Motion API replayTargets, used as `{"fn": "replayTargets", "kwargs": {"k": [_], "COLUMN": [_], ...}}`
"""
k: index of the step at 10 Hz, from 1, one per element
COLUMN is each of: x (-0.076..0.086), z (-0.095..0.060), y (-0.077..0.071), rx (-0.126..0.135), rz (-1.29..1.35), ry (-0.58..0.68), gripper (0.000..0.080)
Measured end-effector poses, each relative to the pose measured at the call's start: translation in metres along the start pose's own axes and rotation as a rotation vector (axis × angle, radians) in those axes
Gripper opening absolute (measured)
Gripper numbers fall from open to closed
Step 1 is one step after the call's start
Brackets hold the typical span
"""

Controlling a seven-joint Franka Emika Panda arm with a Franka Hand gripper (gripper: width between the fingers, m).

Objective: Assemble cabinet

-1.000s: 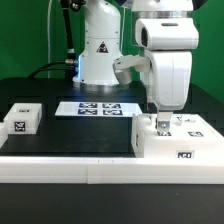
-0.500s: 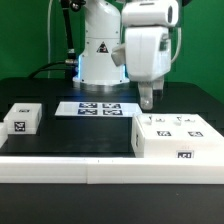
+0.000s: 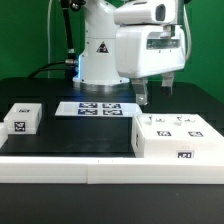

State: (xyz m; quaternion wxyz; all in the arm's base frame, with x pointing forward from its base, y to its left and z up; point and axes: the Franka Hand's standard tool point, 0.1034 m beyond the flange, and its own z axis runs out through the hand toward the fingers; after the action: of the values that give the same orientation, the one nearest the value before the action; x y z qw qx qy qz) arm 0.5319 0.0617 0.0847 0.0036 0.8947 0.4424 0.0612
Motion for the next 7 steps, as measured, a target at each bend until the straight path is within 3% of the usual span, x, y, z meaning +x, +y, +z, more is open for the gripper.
{"fn": "replayTargets", "kwargs": {"k": [1, 2, 3, 6, 7], "x": [0.000, 0.001, -0.001, 0.007, 0.008], "z": [0.000, 0.000, 0.003, 0.007, 0.007], "y": [-0.001, -0.003, -0.012, -0.033, -0.032], "rx": [0.004, -0.012, -0.008, 0.036, 0.041], "rz": [0.118, 0.318, 0.459, 0.972, 0.995], "ry": [0.004, 0.037, 0.039, 0.068, 0.070], "gripper": [0.0797, 0.0797, 0.0797, 0.0797, 0.0797]}}
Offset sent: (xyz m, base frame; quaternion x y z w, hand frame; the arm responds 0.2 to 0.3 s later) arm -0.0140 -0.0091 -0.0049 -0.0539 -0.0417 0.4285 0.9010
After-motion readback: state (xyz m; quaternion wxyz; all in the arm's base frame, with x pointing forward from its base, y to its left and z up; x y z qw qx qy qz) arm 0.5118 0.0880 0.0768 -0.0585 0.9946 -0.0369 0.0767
